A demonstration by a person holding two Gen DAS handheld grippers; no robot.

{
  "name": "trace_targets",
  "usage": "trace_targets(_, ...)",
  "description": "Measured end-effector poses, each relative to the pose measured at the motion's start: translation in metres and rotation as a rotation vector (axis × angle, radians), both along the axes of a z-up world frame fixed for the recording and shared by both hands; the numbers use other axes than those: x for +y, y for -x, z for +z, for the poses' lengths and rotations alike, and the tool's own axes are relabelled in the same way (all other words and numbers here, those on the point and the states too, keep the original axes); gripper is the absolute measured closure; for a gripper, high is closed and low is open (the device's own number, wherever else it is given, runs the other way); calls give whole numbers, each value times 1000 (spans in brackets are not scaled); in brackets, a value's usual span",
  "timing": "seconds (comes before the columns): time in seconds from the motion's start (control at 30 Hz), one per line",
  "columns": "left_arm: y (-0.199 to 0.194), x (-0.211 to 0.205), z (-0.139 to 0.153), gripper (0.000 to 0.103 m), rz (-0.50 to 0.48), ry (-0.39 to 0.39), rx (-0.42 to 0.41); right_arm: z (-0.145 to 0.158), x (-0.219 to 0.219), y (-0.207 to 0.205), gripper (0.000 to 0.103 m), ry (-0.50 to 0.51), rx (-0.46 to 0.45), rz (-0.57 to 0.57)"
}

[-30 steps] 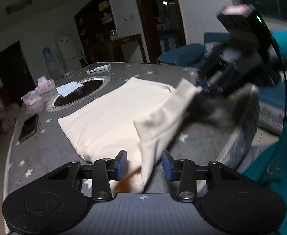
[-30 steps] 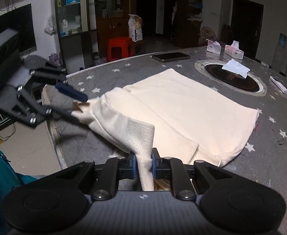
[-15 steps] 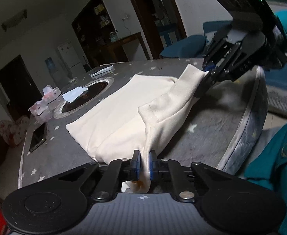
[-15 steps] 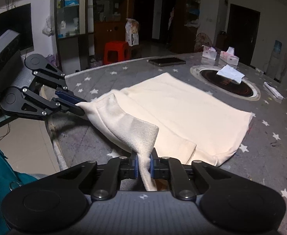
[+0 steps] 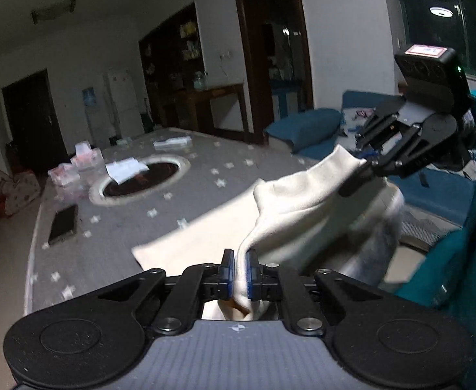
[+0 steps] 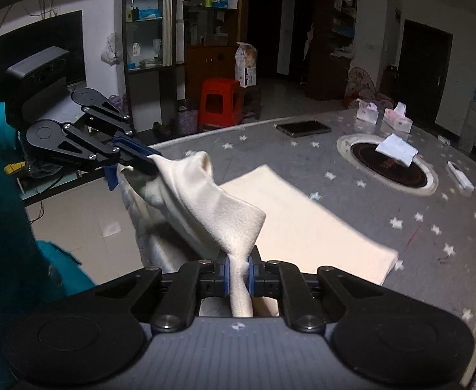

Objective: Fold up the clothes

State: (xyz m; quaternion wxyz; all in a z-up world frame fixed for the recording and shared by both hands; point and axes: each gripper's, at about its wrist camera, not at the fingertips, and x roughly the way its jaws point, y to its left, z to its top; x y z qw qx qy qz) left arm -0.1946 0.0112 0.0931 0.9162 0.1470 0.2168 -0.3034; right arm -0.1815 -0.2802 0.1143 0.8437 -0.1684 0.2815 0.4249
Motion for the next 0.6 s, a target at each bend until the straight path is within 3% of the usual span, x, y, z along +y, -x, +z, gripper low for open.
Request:
trace_targets(0.17,-55,-1,3,96,29,16,3,3,2,-48,94,-3,-18,-31)
trace_targets(0.37,-136,-2,-13,98,101,15,67,-14,12,-119,94,35,3,-78)
trace_targets(0.5,-176,-8,-35,99,184,4,82,-44,23,-162,94,57,14,-141)
trace_targets(0.6,-194,-8,-50,99,230,40,148,-71,29,-180,93,73,43,-180)
